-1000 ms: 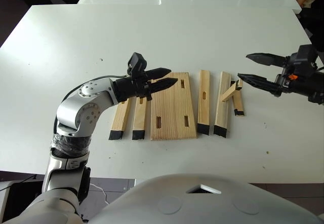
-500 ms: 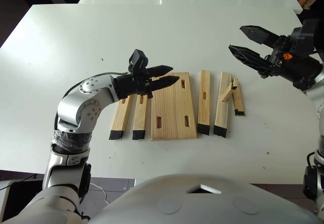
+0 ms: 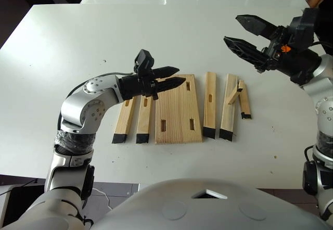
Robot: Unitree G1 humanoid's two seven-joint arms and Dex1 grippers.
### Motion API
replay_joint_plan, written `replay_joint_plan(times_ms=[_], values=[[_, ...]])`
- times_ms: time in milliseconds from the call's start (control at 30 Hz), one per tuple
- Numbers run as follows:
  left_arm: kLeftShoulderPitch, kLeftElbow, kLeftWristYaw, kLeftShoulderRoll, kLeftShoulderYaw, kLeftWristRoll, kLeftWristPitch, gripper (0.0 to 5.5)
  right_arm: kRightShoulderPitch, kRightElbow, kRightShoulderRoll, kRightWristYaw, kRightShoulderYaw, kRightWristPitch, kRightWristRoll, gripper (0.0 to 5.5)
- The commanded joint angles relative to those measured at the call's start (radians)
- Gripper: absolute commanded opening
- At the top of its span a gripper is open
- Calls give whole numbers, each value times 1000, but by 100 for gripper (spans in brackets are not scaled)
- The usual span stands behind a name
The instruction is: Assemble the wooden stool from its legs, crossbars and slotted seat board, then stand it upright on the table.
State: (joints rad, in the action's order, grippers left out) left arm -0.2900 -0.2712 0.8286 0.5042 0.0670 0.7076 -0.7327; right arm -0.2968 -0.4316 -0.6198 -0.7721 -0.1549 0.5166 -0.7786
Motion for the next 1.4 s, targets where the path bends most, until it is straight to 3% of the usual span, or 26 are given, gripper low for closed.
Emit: replay_joint_plan(times_ms=[33,133,233,500,700,800,900,1100,1400], values=[[-17,9,5,7,9,-14,-12,236,52,21,24,-10,99,-27,90,300],[-22,13,10,8,14,-15,-13,236,152,101,26,-40,205,-115,231,300],[-26,17,16,11,17,-15,-15,236,206,154,52,-50,231,-168,278,300],[5,-5,-6,7,1,-12,-16,236,101,-99,95,98,62,-2,-28,300],[63,-37,-40,3,-31,-10,-5,236,255,-319,-34,127,-62,153,-332,300],[86,-48,-54,5,-61,0,-4,236,473,-301,-107,54,-42,135,-186,300],[98,-54,-67,2,-75,1,-1,236,597,-202,-144,6,52,49,27,300],[99,-63,-83,-18,-54,-5,6,236,607,-51,-103,2,188,-88,266,300],[108,-65,-86,-16,-56,-8,13,236,655,85,-188,-115,214,-220,439,300]])
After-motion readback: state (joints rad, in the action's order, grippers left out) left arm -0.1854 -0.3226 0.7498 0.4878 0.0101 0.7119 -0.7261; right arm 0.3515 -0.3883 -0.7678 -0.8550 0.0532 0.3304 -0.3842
